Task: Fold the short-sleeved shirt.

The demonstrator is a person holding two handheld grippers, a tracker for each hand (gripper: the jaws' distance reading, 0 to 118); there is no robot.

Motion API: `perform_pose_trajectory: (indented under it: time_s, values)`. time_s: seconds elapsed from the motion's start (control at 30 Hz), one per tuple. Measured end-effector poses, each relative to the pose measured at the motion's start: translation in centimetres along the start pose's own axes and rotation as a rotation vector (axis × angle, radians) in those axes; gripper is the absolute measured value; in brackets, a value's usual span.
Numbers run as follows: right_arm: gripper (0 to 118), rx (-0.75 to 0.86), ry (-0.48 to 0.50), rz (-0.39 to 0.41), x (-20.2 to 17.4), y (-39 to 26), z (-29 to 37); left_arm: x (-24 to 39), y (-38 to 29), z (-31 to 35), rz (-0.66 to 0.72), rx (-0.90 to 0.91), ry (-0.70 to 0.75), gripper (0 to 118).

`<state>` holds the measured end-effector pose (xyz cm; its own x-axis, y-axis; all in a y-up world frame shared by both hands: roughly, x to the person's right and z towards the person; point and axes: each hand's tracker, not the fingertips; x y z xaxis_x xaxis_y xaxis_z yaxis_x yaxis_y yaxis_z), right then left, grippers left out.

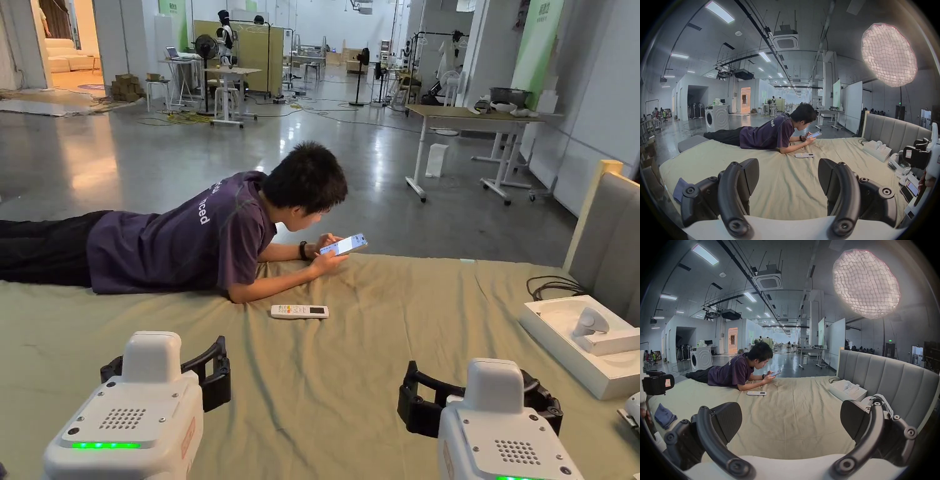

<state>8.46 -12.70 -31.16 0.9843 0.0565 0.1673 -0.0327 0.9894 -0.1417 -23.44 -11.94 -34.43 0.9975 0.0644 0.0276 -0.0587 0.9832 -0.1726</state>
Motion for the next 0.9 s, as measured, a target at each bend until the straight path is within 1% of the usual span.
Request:
perform_pose_trajectory:
  time_s: [0.13, 0.23, 0.37, 0.43, 0.53, 0.63, 0.77, 0.8, 0.83, 0.9]
  values:
    - [118, -0.004, -0.008, -0.008, 0.0, -0.1, 0.1, -0.2, 0.1, 0.1, -0.001, 0.015, -0.017, 79]
    - [118, -0.018, 0.012, -0.012, 0.0, -0.1, 0.2, -0.2, 0.0, 0.1, -0.003, 0.028, -0.024, 79]
    - [118, -0.025, 0.03, -0.029, -0.1, 0.0, 0.0, -0.7, 0.0, -0.3, 0.044, 0.026, -0.051, 79]
    - [118, -0.029, 0.056, -0.058, 0.2, 0.1, -0.1, -0.9, -0.1, -0.4, 0.07, 0.028, -0.053, 79]
    - [118, -0.057, 0.024, -0.062, -0.1, 0.5, -0.6, -0.8, -0.2, -0.6, 0.058, 0.047, -0.019, 80]
    - [118, -0.072, 0.016, -0.078, 0.0, 0.6, -1.3, -0.7, -0.2, -1.1, 0.039, 0.05, 0.007, 81]
    - [118, -0.078, -0.022, -0.042, -0.3, 0.6, -2.1, -0.7, -0.3, -1.3, 0.008, 0.084, -0.003, 82]
    - [118, -0.083, -0.021, -0.046, -0.3, 0.7, -2.2, -0.6, -0.4, -1.4, -0.029, 0.088, 0.032, 82]
    - [118, -0.094, -0.014, -0.063, -0.2, 0.9, -2.4, -0.5, -0.4, -1.5, -0.047, 0.092, 0.056, 82]
    - [118, -0.11, 0.02, -0.115, 0.0, 1.2, -2.4, -0.4, -0.5, -1.5, -0.039, 0.104, 0.053, 82]
